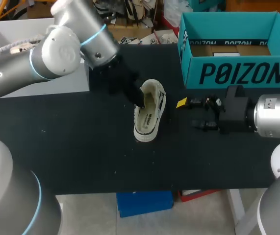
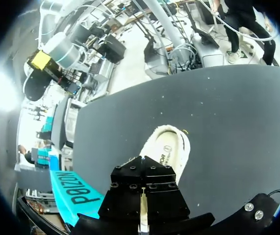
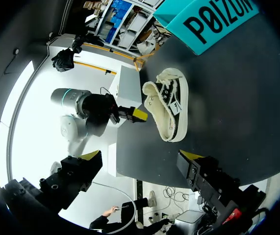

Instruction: Take the shoe out of the shoebox, open the shoe tongue, remove and reinsert the insole, then place the shoe into the shoebox

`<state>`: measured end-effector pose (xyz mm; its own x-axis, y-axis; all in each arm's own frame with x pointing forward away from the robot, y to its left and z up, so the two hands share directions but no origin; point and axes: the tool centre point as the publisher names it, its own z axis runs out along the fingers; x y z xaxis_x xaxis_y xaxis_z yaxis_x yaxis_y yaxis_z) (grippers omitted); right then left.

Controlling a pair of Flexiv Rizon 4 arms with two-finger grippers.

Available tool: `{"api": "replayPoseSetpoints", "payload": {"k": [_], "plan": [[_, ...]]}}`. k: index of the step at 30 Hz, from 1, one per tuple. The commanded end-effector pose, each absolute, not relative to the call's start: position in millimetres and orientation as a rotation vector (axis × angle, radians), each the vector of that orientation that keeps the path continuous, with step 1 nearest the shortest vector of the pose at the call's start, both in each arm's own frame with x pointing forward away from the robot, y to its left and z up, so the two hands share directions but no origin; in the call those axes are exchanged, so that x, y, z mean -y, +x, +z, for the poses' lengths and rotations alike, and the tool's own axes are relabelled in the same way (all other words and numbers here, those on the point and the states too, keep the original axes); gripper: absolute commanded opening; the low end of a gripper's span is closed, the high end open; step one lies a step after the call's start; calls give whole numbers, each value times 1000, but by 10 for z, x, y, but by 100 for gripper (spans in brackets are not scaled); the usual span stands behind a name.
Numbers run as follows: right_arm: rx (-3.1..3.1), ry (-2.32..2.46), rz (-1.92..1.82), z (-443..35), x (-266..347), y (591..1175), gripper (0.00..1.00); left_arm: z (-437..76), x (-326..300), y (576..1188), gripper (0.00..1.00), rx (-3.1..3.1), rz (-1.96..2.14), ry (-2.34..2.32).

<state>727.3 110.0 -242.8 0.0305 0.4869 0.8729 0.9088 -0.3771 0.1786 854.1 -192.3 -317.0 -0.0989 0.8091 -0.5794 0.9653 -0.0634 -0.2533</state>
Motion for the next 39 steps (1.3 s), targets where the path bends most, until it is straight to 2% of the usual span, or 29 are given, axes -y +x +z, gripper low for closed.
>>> {"api": "replayPoseSetpoints", "payload": {"k": [1,5,12,39], "plan": [[1412,-1884,-1302,-2423,-1101,7273,100,-3002,1678,8564,0,-1894,-1101,1630],[1412,-1884,-1302,-2423,-1101,7273,100,-2953,1602,8735,0,-1904,-1227,1371],[1412,-1884,-1302,-2423,-1101,7273,100,-2988,1515,9001,0,-1970,-1206,1065],[1412,-1884,-1302,-2423,-1101,7273,100,-3163,1839,9654,0,-2047,-929,1145]]}}
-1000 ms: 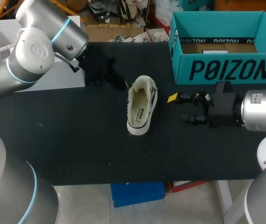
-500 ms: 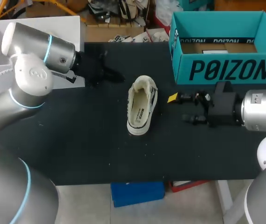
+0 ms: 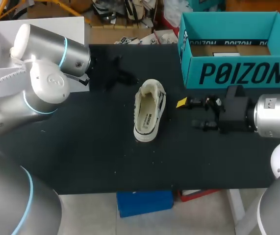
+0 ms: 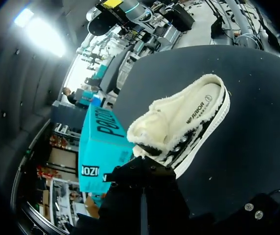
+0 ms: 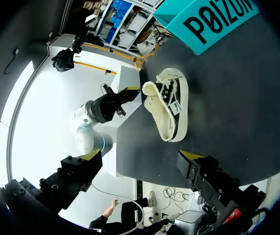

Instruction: Take the shoe out of the shoebox, open the shoe tongue, remove and reinsert the insole, then place the shoe into the shoebox

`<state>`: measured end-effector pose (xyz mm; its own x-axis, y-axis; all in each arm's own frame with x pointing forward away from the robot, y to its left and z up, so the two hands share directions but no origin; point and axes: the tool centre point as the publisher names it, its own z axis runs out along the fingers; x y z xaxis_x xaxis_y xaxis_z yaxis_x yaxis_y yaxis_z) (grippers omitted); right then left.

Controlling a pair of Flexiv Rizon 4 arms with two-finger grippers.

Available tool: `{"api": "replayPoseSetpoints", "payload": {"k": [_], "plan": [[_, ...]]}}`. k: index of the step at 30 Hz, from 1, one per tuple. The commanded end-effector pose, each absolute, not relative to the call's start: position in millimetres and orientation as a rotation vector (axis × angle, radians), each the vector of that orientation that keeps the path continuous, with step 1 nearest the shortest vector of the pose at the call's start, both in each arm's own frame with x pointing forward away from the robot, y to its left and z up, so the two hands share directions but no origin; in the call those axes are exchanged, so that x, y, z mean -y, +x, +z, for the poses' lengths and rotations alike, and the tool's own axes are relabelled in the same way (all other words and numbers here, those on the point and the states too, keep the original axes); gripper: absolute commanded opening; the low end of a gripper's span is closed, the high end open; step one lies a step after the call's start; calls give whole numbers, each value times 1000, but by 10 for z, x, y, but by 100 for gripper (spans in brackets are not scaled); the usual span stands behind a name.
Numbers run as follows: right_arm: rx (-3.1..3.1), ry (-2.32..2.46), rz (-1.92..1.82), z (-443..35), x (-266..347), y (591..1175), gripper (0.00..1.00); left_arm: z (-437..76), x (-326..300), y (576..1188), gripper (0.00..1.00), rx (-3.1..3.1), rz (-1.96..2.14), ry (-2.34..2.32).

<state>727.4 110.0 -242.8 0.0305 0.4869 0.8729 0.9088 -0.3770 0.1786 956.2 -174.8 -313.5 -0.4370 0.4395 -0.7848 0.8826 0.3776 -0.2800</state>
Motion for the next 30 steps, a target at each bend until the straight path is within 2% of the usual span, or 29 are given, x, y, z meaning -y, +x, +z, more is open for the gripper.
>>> {"api": "replayPoseSetpoints", "payload": {"k": [1,13,30], "plan": [[1412,-1884,-1302,-2423,-1101,7273,100,-3165,1858,9662,0,-2044,-928,1151],[1412,-1884,-1302,-2423,-1101,7273,100,-3204,2152,9696,0,-2005,-952,1239],[1412,-1884,-1302,-2423,-1101,7273,100,-3387,2088,9190,0,-2019,-1006,1334]]}}
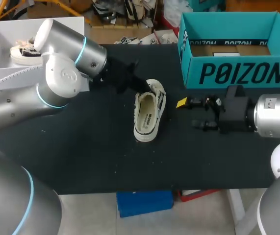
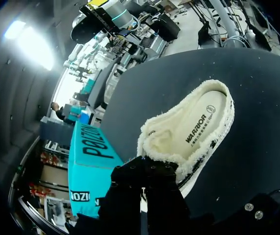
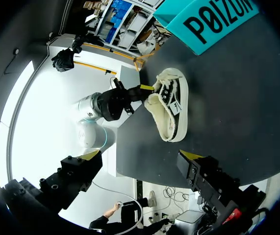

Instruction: Take the shoe out of the shoebox, open the shoe tongue, remove and reinsert the insole, then place the shoe into the shoebox

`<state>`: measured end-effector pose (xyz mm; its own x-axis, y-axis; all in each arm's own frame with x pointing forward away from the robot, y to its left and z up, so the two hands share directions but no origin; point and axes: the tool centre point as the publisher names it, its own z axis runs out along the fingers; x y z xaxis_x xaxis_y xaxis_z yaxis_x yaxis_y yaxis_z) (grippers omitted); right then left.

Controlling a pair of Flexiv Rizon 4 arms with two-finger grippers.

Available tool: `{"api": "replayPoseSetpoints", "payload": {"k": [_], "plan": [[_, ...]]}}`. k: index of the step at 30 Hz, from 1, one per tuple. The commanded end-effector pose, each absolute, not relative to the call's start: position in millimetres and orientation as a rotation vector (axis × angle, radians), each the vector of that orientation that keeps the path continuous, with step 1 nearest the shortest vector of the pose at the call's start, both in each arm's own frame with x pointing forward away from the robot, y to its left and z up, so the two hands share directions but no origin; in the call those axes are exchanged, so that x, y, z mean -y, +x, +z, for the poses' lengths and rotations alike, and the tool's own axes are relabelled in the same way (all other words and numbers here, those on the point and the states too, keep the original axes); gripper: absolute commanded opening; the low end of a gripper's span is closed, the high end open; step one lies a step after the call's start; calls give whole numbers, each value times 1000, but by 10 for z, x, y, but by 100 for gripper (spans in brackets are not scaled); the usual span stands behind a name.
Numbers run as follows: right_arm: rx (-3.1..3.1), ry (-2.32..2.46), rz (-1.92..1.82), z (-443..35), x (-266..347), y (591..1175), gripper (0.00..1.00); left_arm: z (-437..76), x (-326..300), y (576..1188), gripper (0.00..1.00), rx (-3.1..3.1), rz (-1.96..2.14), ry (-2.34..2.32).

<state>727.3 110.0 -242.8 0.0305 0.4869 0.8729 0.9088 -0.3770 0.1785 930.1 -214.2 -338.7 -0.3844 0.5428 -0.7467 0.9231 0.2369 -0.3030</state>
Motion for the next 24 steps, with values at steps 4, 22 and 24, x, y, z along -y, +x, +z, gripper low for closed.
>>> {"api": "replayPoseSetpoints", "payload": {"k": [4,22,24], "plan": [[1412,-1884,-1302,-2423,-1101,7273,100,-3409,2114,9079,0,-2022,-1016,1361],[1412,-1884,-1302,-2423,-1101,7273,100,-3414,1926,8858,0,-2041,-1008,1372],[1412,-1884,-1302,-2423,-1101,7273,100,-3301,1874,8876,1,-2029,-999,1371]]}}
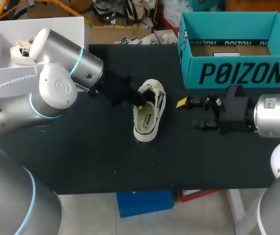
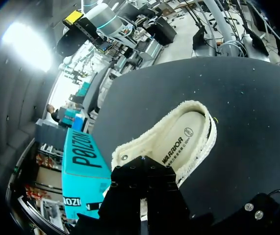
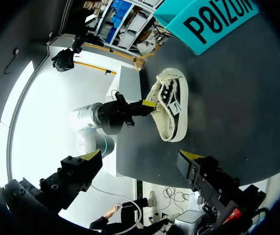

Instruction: Take the shoe out of the shoebox, open the shoe tongue, remove and reinsert the insole, then place the shoe into the shoebox

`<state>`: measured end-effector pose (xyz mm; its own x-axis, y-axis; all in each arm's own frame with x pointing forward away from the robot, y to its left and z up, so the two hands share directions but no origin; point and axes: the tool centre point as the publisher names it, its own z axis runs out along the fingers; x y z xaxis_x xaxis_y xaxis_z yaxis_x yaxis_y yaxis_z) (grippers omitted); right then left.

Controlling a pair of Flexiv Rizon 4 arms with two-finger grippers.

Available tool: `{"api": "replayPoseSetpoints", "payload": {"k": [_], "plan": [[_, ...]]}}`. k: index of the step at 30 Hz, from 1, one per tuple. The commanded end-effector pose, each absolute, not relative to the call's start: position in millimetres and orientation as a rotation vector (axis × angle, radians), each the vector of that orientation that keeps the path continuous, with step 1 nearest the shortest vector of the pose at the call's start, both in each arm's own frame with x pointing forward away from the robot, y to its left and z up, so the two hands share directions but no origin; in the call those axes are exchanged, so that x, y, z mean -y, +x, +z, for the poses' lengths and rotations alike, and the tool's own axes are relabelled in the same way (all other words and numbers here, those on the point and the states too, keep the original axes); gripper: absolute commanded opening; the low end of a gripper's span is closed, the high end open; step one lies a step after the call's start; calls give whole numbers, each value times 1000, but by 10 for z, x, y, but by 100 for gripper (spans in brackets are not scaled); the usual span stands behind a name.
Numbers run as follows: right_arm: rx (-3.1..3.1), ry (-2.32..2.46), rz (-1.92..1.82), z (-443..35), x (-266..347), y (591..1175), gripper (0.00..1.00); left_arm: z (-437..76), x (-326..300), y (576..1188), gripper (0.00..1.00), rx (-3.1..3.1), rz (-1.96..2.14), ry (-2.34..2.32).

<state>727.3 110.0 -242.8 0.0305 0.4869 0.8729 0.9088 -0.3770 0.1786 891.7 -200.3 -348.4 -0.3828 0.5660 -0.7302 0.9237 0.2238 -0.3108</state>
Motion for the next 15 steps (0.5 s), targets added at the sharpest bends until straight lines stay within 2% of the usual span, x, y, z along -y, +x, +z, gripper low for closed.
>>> {"api": "replayPoseSetpoints", "payload": {"k": [1,3,6,8,10,12,13,14,15], "plan": [[1412,-1884,-1302,-2423,-1101,7273,100,-3240,1845,8886,4,-2023,-995,1372],[1412,-1884,-1302,-2423,-1101,7273,100,-3130,1790,8894,1,-2015,-984,1384],[1412,-1884,-1302,-2423,-1101,7273,100,-3001,1697,8877,2,-2029,-947,1436],[1412,-1884,-1302,-2423,-1101,7273,100,-2947,1632,8856,8,-2053,-912,1487],[1412,-1884,-1302,-2423,-1101,7273,100,-2927,1548,8851,20,-2081,-880,1529],[1412,-1884,-1302,-2423,-1101,7273,100,-2891,1466,8837,21,-2103,-840,1552],[1412,-1884,-1302,-2423,-1101,7273,100,-2882,1424,8829,29,-2112,-839,1551],[1412,-1884,-1302,-2423,-1101,7273,100,-2875,1379,8825,48,-2118,-843,1542],[1412,-1884,-1302,-2423,-1101,7273,100,-2867,1335,8819,55,-2133,-832,1537]]}}
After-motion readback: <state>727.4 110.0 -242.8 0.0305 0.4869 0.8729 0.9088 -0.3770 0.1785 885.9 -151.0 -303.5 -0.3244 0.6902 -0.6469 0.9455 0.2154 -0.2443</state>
